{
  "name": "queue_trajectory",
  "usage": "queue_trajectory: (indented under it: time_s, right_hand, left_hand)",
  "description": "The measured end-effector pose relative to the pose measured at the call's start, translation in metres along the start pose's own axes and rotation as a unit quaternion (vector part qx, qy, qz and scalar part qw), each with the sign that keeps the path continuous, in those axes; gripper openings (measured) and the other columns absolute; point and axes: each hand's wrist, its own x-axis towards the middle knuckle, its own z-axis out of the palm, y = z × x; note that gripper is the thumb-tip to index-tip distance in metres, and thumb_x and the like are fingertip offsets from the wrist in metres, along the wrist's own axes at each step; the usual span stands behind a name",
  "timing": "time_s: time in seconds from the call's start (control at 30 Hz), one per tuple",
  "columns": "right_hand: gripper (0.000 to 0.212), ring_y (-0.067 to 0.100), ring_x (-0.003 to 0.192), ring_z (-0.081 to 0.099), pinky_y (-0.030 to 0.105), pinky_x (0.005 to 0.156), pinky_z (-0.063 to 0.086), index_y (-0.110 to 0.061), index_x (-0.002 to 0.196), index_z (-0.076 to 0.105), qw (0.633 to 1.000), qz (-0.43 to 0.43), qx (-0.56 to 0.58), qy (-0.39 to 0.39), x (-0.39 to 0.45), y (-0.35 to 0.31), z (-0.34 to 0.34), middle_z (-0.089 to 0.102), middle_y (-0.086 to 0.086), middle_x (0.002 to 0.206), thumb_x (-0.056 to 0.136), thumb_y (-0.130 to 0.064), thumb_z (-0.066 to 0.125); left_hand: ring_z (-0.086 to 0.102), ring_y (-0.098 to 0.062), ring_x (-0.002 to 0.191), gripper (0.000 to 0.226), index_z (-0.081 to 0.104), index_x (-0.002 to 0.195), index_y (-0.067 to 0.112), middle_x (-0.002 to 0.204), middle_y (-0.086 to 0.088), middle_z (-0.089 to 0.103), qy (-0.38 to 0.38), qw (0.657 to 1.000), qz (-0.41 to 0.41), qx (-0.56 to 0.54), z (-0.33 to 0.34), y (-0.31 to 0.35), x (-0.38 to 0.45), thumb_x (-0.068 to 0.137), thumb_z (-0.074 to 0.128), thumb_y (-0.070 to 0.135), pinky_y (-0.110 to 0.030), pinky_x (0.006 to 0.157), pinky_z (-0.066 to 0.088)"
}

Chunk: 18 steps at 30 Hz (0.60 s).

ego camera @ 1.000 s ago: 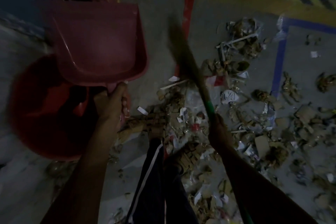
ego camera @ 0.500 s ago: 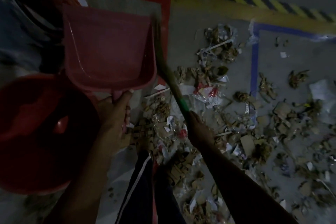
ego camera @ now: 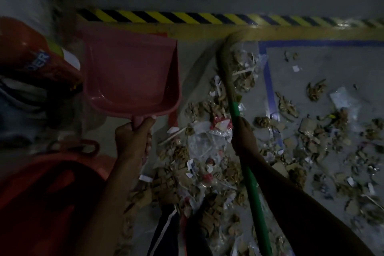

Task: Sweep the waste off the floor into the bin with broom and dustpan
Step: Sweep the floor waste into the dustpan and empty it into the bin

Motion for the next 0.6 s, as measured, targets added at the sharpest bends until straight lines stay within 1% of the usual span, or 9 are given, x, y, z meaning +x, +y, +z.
queue_trajectory:
  time_s: [0.03,0.07,0.1,0.13,0.17,0.3,0.4,0.5,0.6]
  right_hand:
    - [0.037,0.015,0.08,0.06,0.028,0.059,0.056,-0.02,0.135,0.042,1.0,-0.006,0.01,0.004,0.002,-0.006,-0.002,0.048,0.008,0.135,0.099,-0.012,0.041]
    - [0.04,0.02,0.085,0.063,0.034,0.063,0.059,-0.02,0.138,0.04,1.0,-0.015,0.021,0.011,0.007,-0.014,-0.001,0.049,0.01,0.136,0.099,-0.013,0.041]
    - [0.045,0.029,0.09,0.065,0.042,0.066,0.06,-0.019,0.142,0.037,0.999,-0.024,0.022,0.007,0.013,-0.021,0.001,0.048,0.012,0.138,0.098,-0.011,0.042]
    - [0.049,0.035,0.095,0.064,0.048,0.069,0.059,-0.018,0.144,0.035,0.999,-0.033,0.026,-0.001,0.018,-0.028,0.002,0.048,0.014,0.139,0.097,-0.009,0.043]
    - [0.051,0.037,0.099,0.063,0.049,0.072,0.058,-0.015,0.146,0.035,0.999,-0.046,0.025,-0.006,0.024,-0.036,0.003,0.047,0.016,0.14,0.096,-0.008,0.044]
    - [0.053,0.039,0.115,0.056,0.043,0.085,0.052,-0.008,0.147,0.038,0.997,-0.07,0.02,-0.015,0.05,-0.061,0.013,0.043,0.018,0.145,0.095,-0.004,0.044]
    - [0.05,0.04,0.111,0.057,0.047,0.088,0.052,-0.006,0.143,0.042,0.996,-0.079,0.02,-0.031,0.069,-0.072,0.025,0.043,0.019,0.143,0.094,-0.002,0.045]
    - [0.047,0.039,0.114,0.055,0.044,0.091,0.05,-0.006,0.137,0.049,0.996,-0.086,0.006,-0.038,0.086,-0.065,0.036,0.049,0.018,0.135,0.09,-0.001,0.048]
    - [0.043,0.038,0.105,0.061,0.047,0.081,0.056,-0.012,0.136,0.049,0.999,-0.007,0.024,-0.036,0.096,-0.045,0.031,0.053,0.017,0.13,0.093,-0.008,0.048]
  left_hand:
    - [0.041,-0.018,0.034,0.045,0.053,0.06,0.011,0.049,-0.007,0.051,-0.006,1.0,0.003,0.005,0.002,0.007,0.003,0.082,0.083,0.036,-0.026,0.044,0.036]
    - [0.041,-0.018,0.034,0.044,0.053,0.061,0.011,0.05,-0.007,0.051,-0.012,1.0,0.005,0.007,0.005,0.016,0.008,0.081,0.083,0.037,-0.026,0.045,0.036]
    - [0.04,-0.017,0.035,0.044,0.054,0.062,0.011,0.05,-0.006,0.051,-0.017,1.0,0.008,0.009,0.007,0.024,0.013,0.081,0.083,0.038,-0.024,0.044,0.035]
    - [0.04,-0.016,0.035,0.043,0.054,0.064,0.012,0.05,-0.005,0.05,-0.022,1.0,0.013,0.013,0.01,0.031,0.018,0.081,0.082,0.038,-0.023,0.043,0.034]
    - [0.039,-0.016,0.035,0.041,0.054,0.066,0.012,0.049,-0.005,0.05,-0.026,0.999,0.021,0.016,0.013,0.039,0.022,0.082,0.082,0.037,-0.022,0.042,0.033]
    - [0.039,-0.014,0.033,0.041,0.053,0.066,0.011,0.046,-0.002,0.049,-0.024,0.998,0.041,0.035,0.023,0.056,0.042,0.083,0.08,0.037,-0.02,0.039,0.031]
    - [0.04,-0.012,0.032,0.044,0.052,0.062,0.014,0.045,0.0,0.049,-0.007,0.998,0.03,0.057,0.031,0.051,0.051,0.082,0.08,0.042,-0.016,0.035,0.028]
    - [0.039,-0.013,0.034,0.042,0.052,0.064,0.014,0.048,-0.001,0.05,-0.004,0.999,0.019,0.051,0.04,0.034,0.053,0.081,0.081,0.04,-0.018,0.038,0.03]
    - [0.04,-0.014,0.035,0.042,0.054,0.066,0.012,0.049,-0.003,0.05,-0.01,0.999,0.002,0.054,0.049,0.014,0.047,0.081,0.082,0.039,-0.02,0.041,0.032]
